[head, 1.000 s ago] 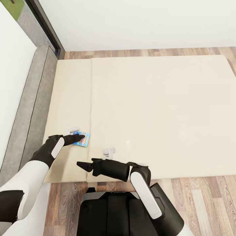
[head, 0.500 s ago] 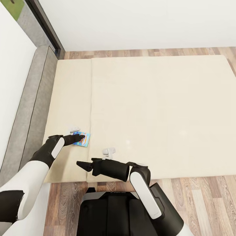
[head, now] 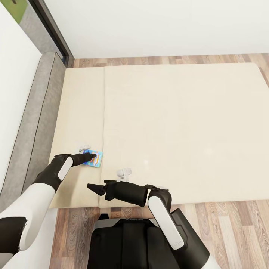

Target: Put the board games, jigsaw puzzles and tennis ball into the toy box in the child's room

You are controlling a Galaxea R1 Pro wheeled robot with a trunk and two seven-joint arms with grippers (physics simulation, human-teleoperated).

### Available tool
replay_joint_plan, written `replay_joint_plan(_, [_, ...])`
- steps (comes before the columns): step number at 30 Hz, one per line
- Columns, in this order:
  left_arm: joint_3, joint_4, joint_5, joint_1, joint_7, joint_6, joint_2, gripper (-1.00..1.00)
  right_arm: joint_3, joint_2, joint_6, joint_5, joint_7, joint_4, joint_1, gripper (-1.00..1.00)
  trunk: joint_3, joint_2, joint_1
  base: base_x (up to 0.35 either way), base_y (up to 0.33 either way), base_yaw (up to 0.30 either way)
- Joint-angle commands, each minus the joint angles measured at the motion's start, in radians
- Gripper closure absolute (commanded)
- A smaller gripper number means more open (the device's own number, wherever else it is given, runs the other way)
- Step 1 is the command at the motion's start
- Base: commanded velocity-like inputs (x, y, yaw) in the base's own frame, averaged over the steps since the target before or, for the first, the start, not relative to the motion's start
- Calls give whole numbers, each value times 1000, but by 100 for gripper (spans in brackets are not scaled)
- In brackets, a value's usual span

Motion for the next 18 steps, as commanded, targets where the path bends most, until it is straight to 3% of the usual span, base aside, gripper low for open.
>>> replay_joint_plan(1, [-3,-1,3,0,0,3,1,-100,-1,1,4,3,4,0,0,-100,-1,-2,1,0,0,0])
replay_joint_plan(18, [0,-1,-3,0,-2,5,4,-100,-3,1,4,3,4,0,0,-100,-1,-2,1,0,0,0])
